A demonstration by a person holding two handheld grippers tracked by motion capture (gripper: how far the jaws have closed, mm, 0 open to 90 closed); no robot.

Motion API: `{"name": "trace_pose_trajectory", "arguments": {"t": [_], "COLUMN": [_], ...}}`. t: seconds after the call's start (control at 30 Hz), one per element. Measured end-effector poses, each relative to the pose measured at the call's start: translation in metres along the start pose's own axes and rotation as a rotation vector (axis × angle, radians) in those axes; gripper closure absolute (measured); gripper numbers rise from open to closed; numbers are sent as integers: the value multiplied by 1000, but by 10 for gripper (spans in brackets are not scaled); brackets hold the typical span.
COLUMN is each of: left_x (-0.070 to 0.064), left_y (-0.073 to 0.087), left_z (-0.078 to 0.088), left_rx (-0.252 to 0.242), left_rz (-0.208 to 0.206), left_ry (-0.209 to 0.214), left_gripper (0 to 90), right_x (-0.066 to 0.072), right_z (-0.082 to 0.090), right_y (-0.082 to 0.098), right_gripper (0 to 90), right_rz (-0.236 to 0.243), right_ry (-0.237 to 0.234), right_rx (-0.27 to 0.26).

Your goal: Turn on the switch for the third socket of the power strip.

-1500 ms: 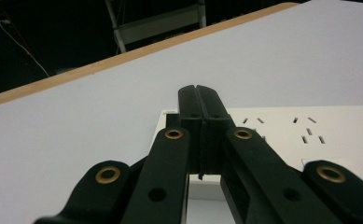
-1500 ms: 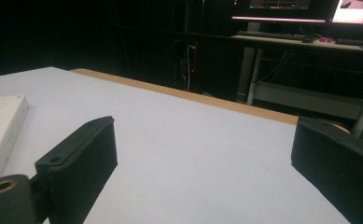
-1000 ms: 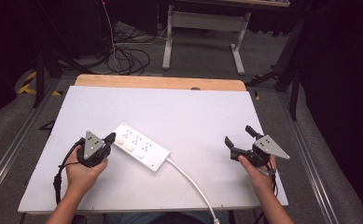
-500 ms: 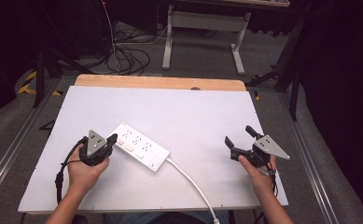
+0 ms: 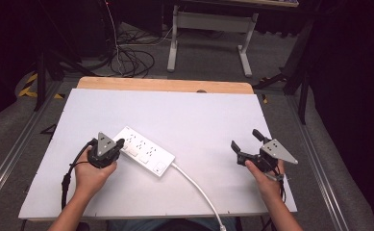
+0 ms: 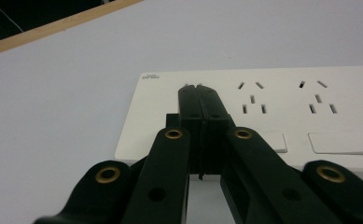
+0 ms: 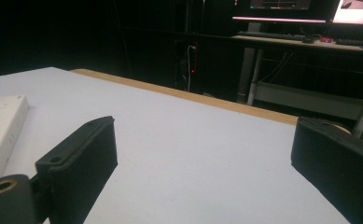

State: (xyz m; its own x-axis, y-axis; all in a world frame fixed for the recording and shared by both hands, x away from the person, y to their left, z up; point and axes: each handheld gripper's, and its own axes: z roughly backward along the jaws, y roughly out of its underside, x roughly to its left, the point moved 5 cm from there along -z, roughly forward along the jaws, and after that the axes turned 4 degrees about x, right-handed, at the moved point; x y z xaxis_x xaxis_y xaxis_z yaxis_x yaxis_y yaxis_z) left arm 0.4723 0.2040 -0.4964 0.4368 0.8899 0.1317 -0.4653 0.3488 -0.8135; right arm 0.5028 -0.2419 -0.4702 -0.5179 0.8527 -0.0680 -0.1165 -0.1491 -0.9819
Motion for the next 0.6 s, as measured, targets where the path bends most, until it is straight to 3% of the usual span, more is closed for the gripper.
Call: {"name": "trace_pose_trajectory", "arguments": {"t": [0.37,0.6], "left_x": [-1,-1], "left_y": [2,4], "left_z": [-8,-12], "left_rx": [21,35], "left_rz": [7,-13], "left_ry": [22,19], "left_gripper": [900,900], "right_x": [1,1], "right_z": [-1,-1], "right_y": [0,0], "right_gripper": [75,74], "right_rz": [5,6], "right_ry": [-5,-4], "right_rx": [0,1]}}
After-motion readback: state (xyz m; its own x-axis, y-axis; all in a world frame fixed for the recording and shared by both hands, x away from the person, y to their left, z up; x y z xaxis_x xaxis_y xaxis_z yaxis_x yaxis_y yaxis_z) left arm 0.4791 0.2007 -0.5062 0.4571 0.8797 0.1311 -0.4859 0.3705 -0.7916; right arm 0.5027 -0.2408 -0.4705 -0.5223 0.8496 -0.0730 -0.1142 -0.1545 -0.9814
